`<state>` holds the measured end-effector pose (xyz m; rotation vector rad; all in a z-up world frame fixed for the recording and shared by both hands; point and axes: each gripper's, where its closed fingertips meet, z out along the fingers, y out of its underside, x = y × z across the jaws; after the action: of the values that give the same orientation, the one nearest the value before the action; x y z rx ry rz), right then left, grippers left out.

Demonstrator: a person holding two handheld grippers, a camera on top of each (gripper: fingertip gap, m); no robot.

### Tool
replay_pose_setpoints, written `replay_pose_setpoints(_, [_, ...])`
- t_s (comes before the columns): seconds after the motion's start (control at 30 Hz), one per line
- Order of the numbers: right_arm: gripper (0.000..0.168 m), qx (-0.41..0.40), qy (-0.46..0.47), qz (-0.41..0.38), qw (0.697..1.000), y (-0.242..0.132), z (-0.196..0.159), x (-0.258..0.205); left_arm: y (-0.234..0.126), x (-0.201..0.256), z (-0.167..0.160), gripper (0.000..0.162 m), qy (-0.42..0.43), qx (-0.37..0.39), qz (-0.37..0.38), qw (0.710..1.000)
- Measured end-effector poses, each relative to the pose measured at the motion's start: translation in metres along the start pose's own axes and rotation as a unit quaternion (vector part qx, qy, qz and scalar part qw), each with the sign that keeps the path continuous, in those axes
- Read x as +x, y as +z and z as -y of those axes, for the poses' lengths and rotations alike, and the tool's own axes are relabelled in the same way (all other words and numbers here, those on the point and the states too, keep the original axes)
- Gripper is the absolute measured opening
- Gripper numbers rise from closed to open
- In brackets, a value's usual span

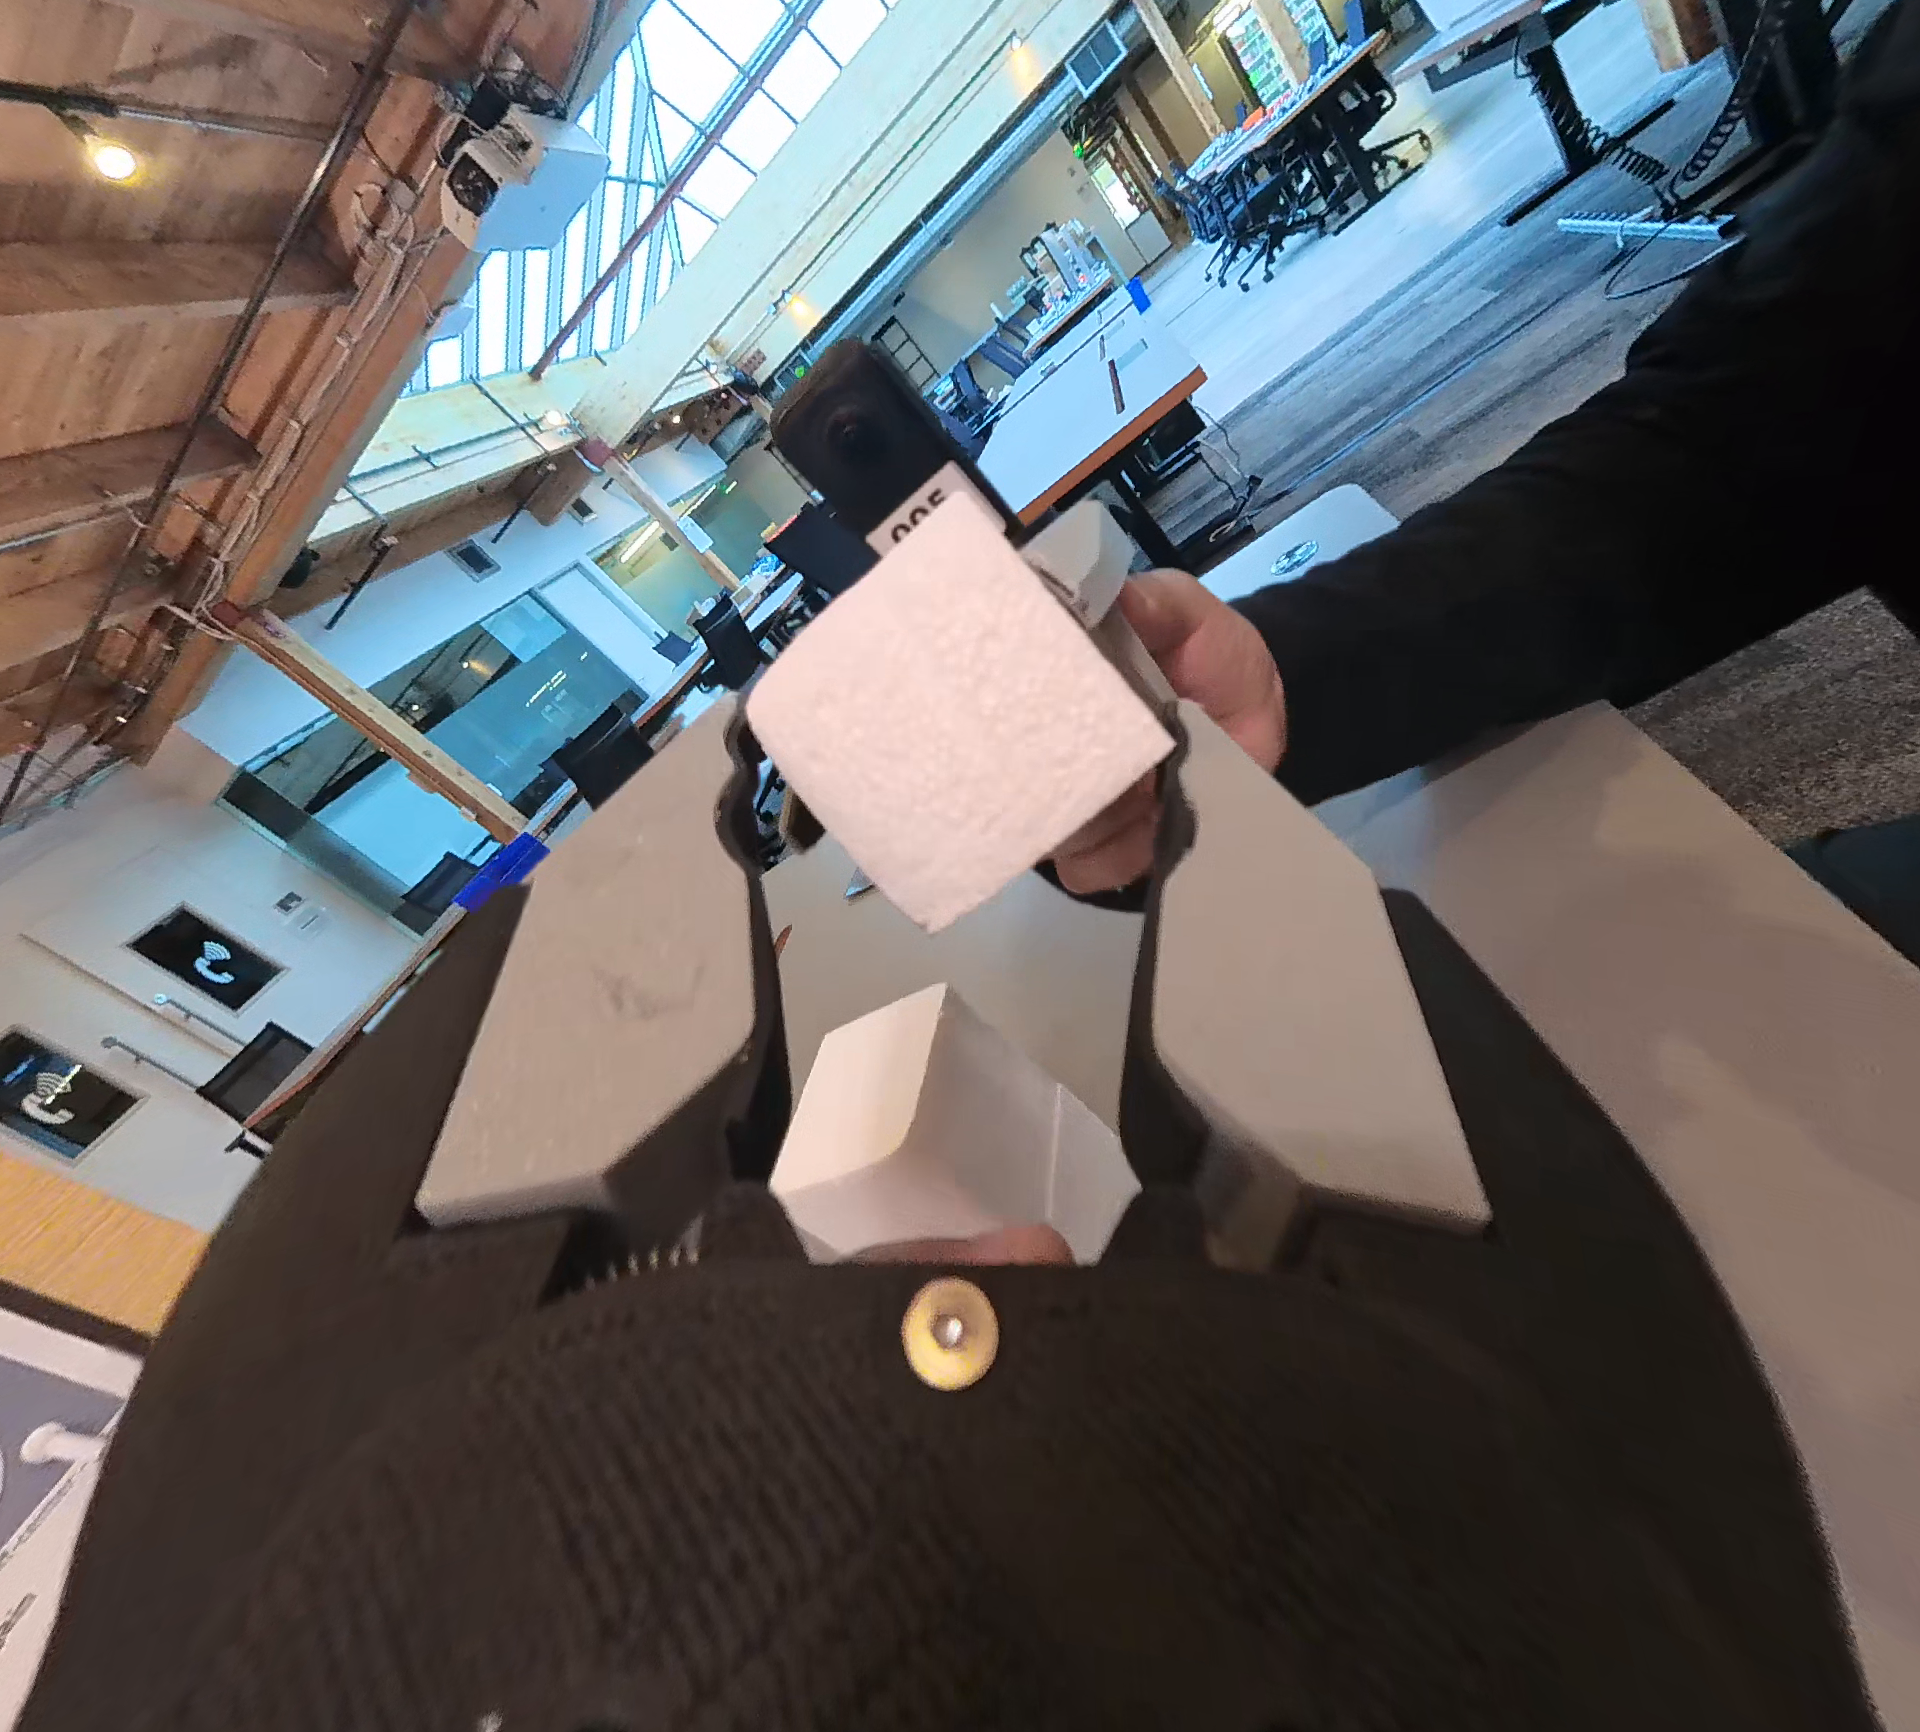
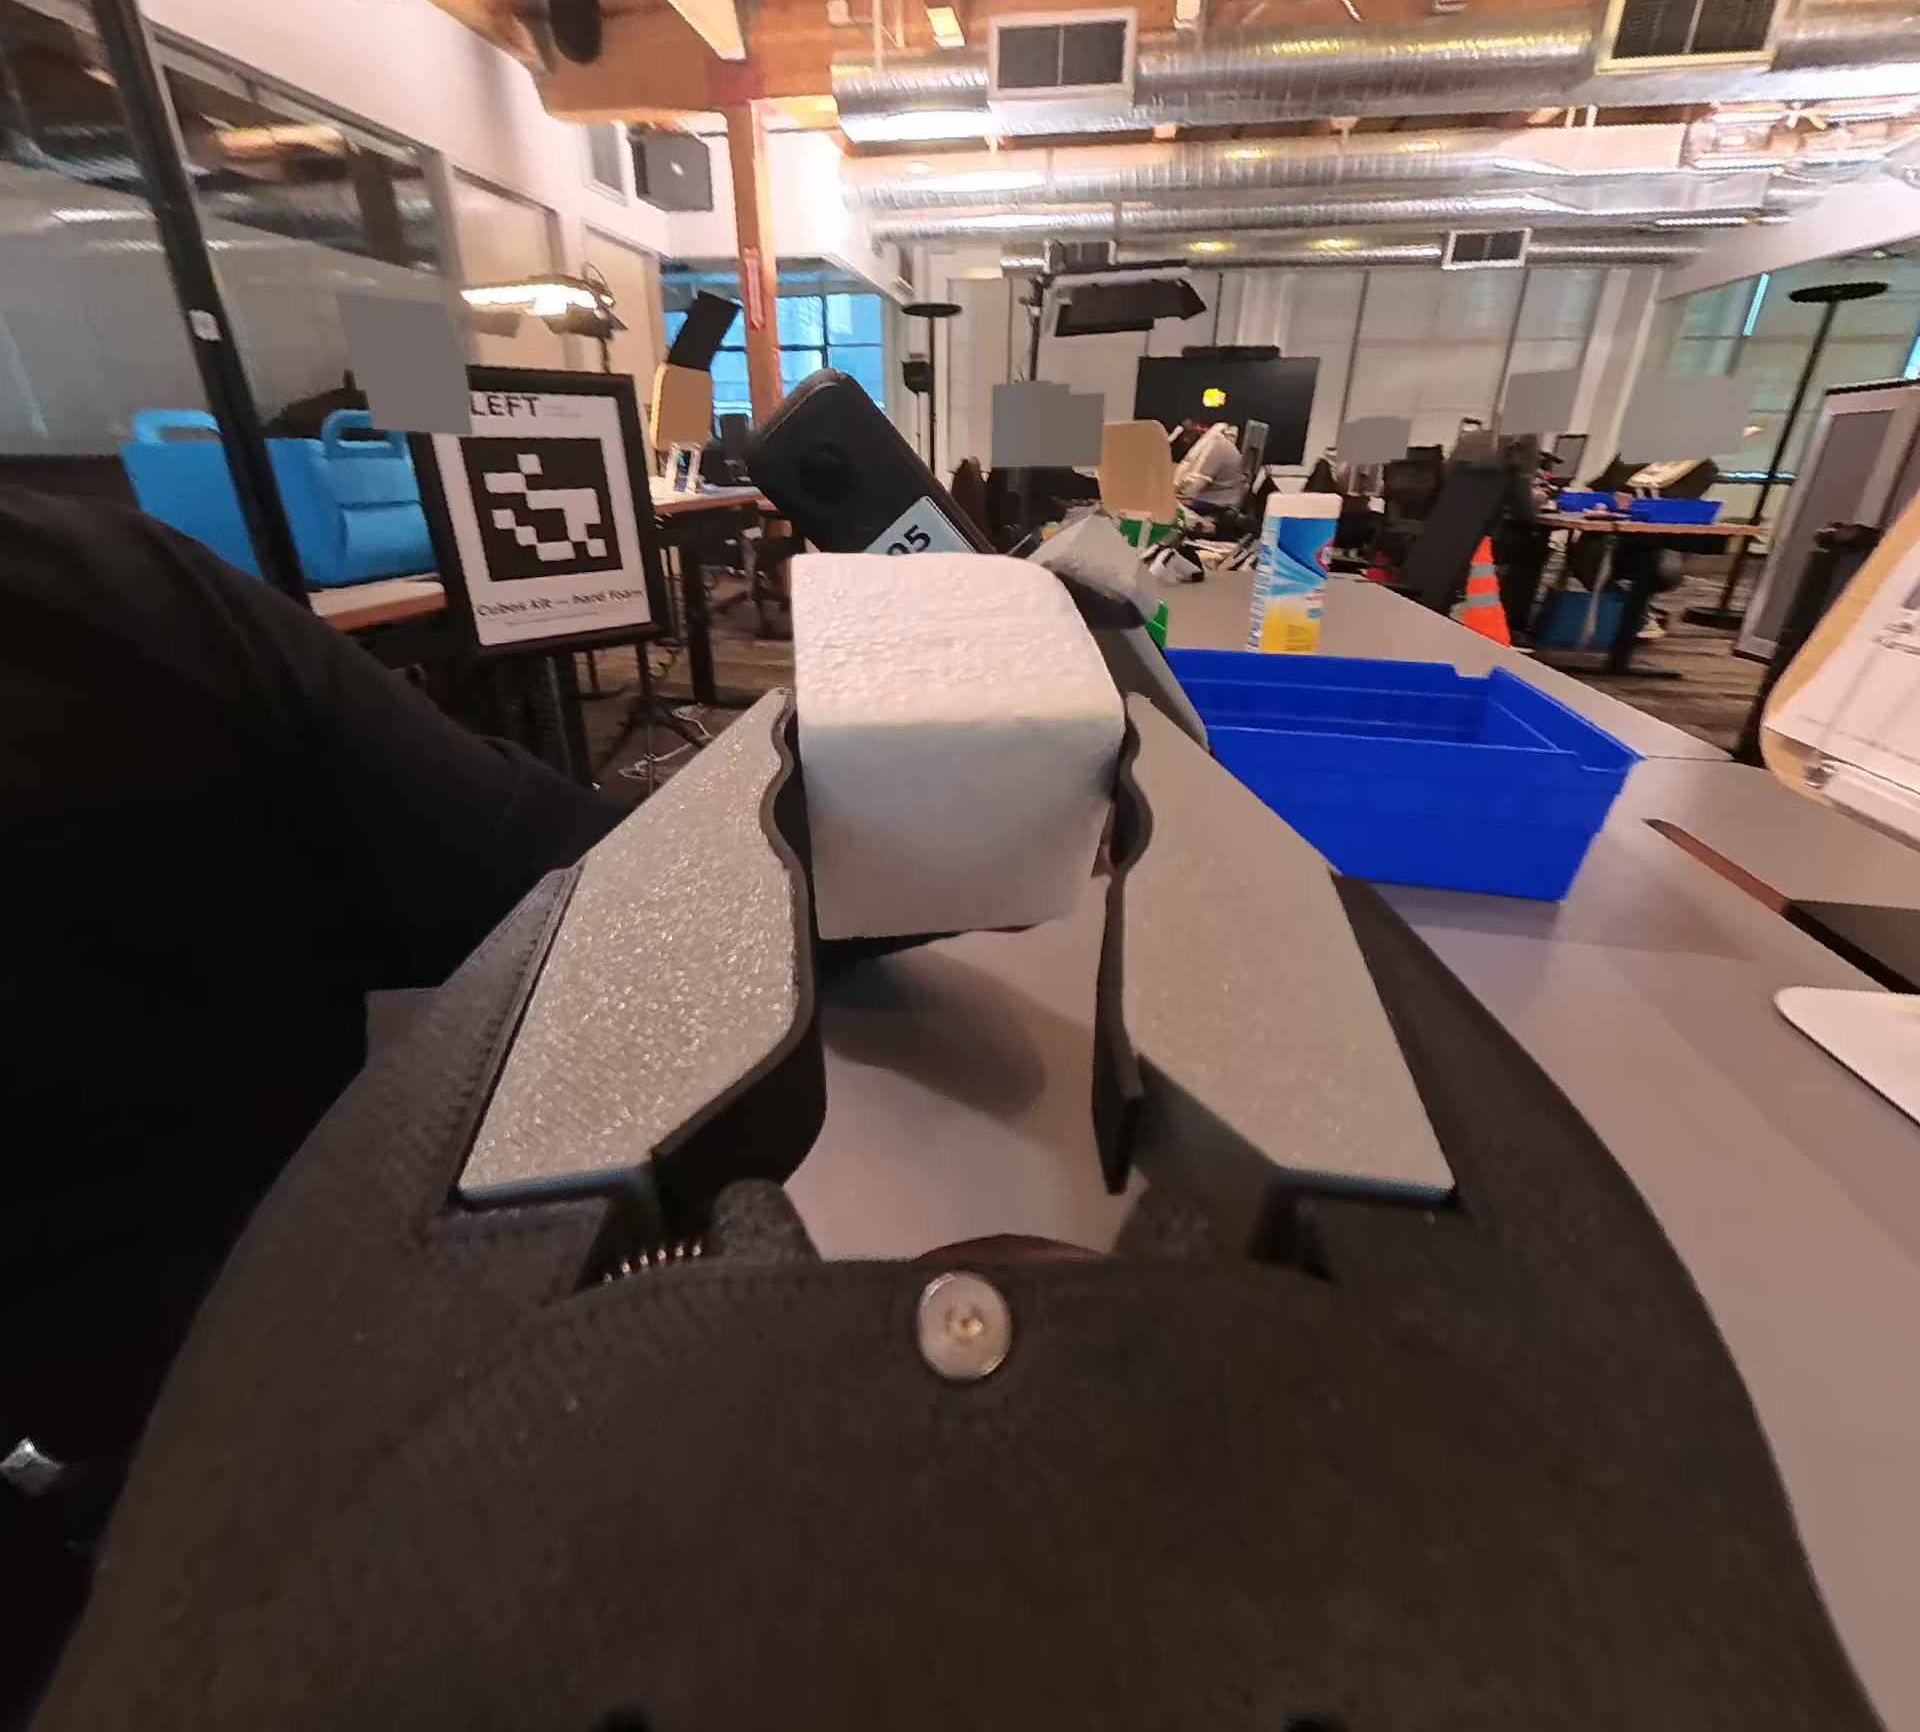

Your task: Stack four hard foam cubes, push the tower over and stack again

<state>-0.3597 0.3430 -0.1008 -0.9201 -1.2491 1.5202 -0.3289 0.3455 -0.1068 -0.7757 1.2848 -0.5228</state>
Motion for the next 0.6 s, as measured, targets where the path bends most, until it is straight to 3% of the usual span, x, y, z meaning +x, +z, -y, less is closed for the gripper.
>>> replay_pose_setpoints(0.17, [0.057,0.019,-0.006,-0.035,0.999,-0.013,0.014,0.012,-0.012,-0.010,-0.002,0.065,0.001,-0.005,0.017,1.000])
replay_pose_setpoints(0.27, [0.056,0.011,-0.033,-0.134,0.990,-0.034,0.018,0.045,-0.030,-0.026,-0.004,0.062,-0.017,-0.007,0.044,0.999])
replay_pose_setpoints(0.37, [0.056,-0.010,-0.047,-0.206,0.977,-0.051,0.014,0.070,-0.050,-0.046,-0.013,0.043,-0.054,-0.009,0.079,0.995])
replay_pose_setpoints(0.47, [0.057,-0.031,-0.042,-0.226,0.973,-0.055,0.007,0.078,-0.062,-0.061,-0.038,0.019,-0.105,-0.034,0.097,0.989])
replay_pose_setpoints(0.6, [0.057,-0.064,-0.053,-0.235,0.968,-0.052,-0.004,0.081,-0.076,-0.085,-0.099,0.016,-0.171,-0.137,0.159,0.963])
